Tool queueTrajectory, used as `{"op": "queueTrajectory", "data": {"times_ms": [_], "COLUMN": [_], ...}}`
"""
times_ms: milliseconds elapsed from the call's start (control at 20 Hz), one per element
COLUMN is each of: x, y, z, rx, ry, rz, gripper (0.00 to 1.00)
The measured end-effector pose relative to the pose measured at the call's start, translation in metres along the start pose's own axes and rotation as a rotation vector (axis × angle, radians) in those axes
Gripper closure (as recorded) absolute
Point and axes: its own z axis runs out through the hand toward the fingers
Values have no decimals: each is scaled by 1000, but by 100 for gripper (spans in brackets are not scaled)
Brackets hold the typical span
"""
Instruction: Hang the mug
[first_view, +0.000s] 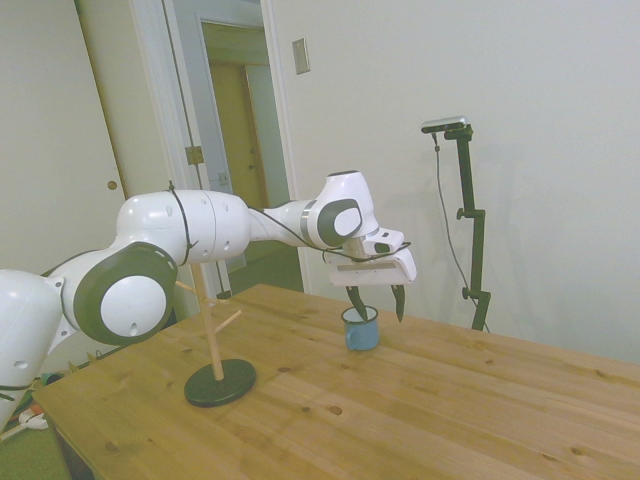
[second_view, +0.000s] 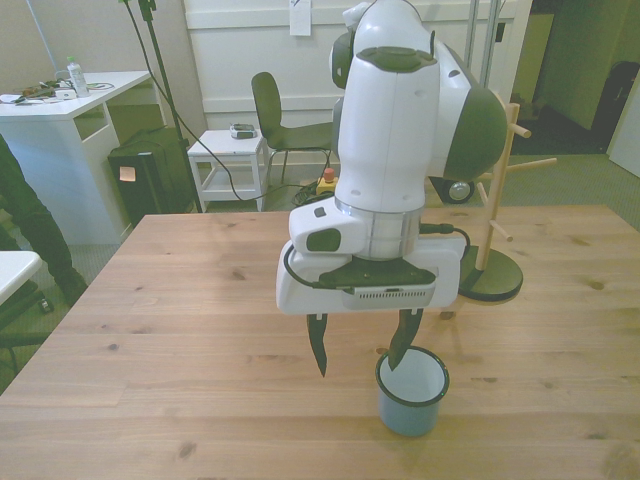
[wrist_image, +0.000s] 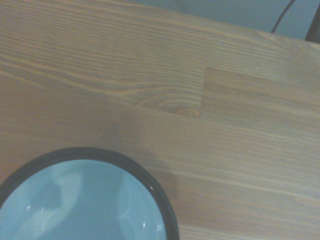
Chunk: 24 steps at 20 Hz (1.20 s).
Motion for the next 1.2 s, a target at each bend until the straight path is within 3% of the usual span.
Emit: {"op": "queueTrajectory", "data": {"times_ms": [200,250,1200], "x": [-1,-1,-5], "y": [-7,-8,-26], "z": [7,8,16], "rx": [0,1,0], "ry": [0,1,-11], "rz": [-2,-2,0], "gripper": [0,100,100]}}
